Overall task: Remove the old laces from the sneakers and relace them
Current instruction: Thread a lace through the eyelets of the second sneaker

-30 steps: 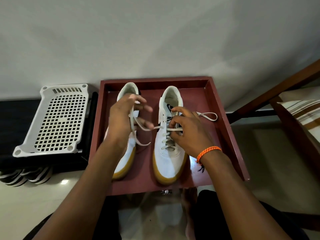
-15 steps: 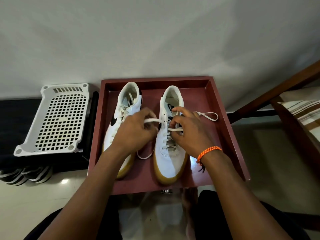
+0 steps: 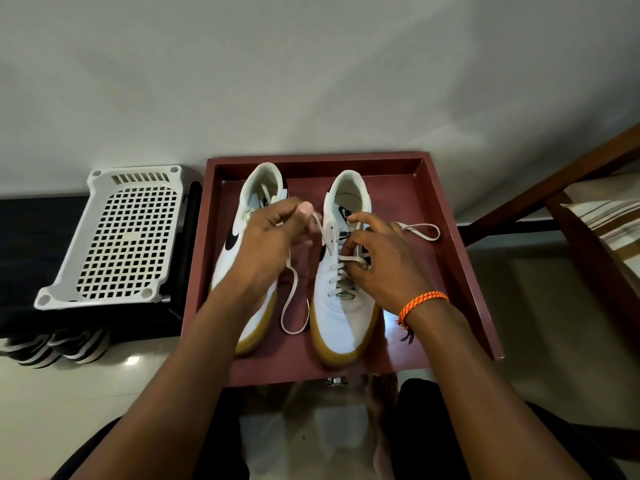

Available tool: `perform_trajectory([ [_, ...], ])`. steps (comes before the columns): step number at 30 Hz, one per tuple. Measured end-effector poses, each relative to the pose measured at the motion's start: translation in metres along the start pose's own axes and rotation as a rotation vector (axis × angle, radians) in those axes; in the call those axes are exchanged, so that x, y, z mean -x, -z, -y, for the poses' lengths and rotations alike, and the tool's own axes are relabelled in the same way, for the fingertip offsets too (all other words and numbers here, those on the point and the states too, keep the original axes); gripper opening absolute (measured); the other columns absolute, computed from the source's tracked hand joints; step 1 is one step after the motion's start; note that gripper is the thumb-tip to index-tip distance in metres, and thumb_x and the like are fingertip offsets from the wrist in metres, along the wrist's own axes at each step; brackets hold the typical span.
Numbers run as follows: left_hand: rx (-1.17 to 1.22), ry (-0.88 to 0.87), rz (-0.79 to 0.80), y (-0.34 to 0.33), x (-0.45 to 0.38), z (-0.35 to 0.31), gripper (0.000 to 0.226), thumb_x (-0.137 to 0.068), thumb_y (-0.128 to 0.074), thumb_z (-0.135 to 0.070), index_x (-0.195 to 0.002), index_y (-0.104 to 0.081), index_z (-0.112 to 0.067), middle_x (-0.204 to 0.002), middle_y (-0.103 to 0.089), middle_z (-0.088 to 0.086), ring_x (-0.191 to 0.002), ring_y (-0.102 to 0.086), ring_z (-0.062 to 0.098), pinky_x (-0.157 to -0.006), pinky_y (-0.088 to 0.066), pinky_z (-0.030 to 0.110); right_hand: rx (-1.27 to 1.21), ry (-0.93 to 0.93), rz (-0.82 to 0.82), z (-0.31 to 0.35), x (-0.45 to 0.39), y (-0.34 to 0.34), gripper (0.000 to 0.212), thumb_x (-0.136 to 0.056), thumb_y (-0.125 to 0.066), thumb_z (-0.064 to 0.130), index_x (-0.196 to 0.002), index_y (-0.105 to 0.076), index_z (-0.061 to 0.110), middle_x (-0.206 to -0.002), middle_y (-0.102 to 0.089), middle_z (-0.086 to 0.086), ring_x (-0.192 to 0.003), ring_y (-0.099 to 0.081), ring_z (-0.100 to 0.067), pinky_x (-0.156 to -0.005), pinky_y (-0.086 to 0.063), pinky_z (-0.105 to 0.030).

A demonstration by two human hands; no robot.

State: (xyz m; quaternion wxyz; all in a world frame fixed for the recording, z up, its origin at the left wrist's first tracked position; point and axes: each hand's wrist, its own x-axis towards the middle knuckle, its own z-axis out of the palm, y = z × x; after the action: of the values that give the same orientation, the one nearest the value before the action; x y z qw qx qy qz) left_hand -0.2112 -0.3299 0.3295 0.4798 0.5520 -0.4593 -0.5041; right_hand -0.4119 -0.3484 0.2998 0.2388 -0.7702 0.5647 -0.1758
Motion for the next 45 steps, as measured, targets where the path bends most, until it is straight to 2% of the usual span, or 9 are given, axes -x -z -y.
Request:
perform_trajectory([
  [13,0.466,0.065,0.167,0.012,0.004,-0.014,0.03,-0.115,-0.042,-0.024,-0.095,-0.052,-0.003,-0.134,-0.068,0.026,-0.12,-0.068,0.054,-0.105,-0.055,0.063,-0.019,0.003,0.0,0.003,0.002,0.003,0.032,-0.082,-0.075,0.014,-0.11,-0.068,0.029,-0.149,-0.048,0.014,-0.129,-0.043,-0.019,-0.1,-0.051,-0.044],
  [16,0.506,0.043,0.194,0.01,0.005,-0.015,0.03,-0.114,-0.043,-0.022,-0.096,-0.055,-0.001,-0.128,-0.068,0.022,-0.122,-0.067,0.049,-0.104,-0.056,0.061,-0.142,0.038,-0.162,0.013,0.002,0.003,0.025,-0.085,-0.072,0.029,-0.11,-0.067,0.028,-0.122,-0.054,0.011,-0.112,-0.053,-0.017,-0.093,-0.052,-0.043],
  [20,0.302,-0.069,0.16,0.0,0.006,-0.013,0.027,-0.107,-0.052,-0.022,-0.109,-0.065,0.002,-0.106,-0.065,0.011,-0.094,-0.066,0.02,-0.089,-0.056,0.035,-0.184,0.101,-0.212,0.033,0.007,-0.004,0.018,-0.094,-0.068,0.04,-0.101,-0.065,0.024,-0.089,-0.057,0.01,-0.081,-0.057,-0.013,-0.071,-0.052,-0.039],
  [22,0.24,-0.085,0.147,-0.007,0.006,-0.011,0.033,-0.106,-0.054,-0.025,-0.11,-0.067,0.005,-0.117,-0.065,0.015,-0.098,-0.067,0.023,-0.09,-0.056,0.035,-0.136,0.143,-0.299,0.038,0.008,-0.01,0.02,-0.101,-0.063,0.033,-0.088,-0.061,0.017,-0.078,-0.055,0.008,-0.072,-0.052,-0.016,-0.065,-0.049,-0.041],
  [29,0.031,-0.063,0.251,-0.026,0.012,0.002,0.034,-0.116,-0.037,-0.033,-0.132,-0.059,-0.013,-0.122,-0.068,0.024,-0.11,-0.07,0.035,-0.1,-0.056,0.052,-0.389,0.144,-0.733,0.026,-0.001,0.025,0.009,-0.1,-0.071,0.009,-0.103,-0.079,0.006,-0.093,-0.074,-0.001,-0.086,-0.069,-0.012,-0.076,-0.056,-0.031],
  [33,0.182,-0.092,0.162,-0.018,0.008,-0.008,0.037,-0.118,-0.03,-0.024,-0.134,-0.054,-0.001,-0.096,-0.065,0.026,-0.098,-0.066,0.034,-0.095,-0.051,0.044,-0.738,-0.054,-0.882,0.012,-0.006,0.038,0.017,-0.1,-0.072,0.019,-0.105,-0.08,0.005,-0.081,-0.074,-0.004,-0.071,-0.068,-0.017,-0.065,-0.059,-0.037],
  [38,0.47,-0.1,0.082,0.004,0.003,-0.02,0.037,-0.117,-0.029,-0.028,-0.134,-0.053,-0.006,-0.088,-0.065,0.015,-0.085,-0.065,0.028,-0.106,-0.048,0.06,-1.056,-0.195,-0.997,-0.005,-0.013,0.049,0.018,-0.098,-0.073,0.014,-0.103,-0.078,-0.003,-0.073,-0.067,-0.008,-0.062,-0.06,-0.011,-0.06,-0.053,-0.024],
  [43,0.012,-0.03,-0.394,0.016,-0.008,-0.013,0.031,-0.112,-0.043,-0.018,-0.096,-0.069,-0.015,-0.064,-0.056,0.01,-0.046,-0.053,0.019,-0.047,-0.05,0.03,-1.407,-0.267,-1.032,-0.013,-0.013,0.054,0.011,-0.097,-0.073,0.009,-0.101,-0.075,-0.001,-0.073,-0.068,-0.007,-0.061,-0.058,-0.014,-0.057,-0.05,-0.027],
  [45,-0.234,0.005,-0.491,0.015,-0.01,-0.004,0.029,-0.105,-0.048,-0.018,-0.089,-0.072,-0.022,-0.073,-0.063,-0.001,-0.052,-0.059,0.017,-0.046,-0.049,0.029,-1.479,-0.277,-0.999,-0.013,-0.012,0.054,0.009,-0.099,-0.071,0.008,-0.1,-0.073,-0.001,-0.072,-0.064,-0.005,-0.062,-0.057,-0.013,-0.056,-0.049,-0.025],
])
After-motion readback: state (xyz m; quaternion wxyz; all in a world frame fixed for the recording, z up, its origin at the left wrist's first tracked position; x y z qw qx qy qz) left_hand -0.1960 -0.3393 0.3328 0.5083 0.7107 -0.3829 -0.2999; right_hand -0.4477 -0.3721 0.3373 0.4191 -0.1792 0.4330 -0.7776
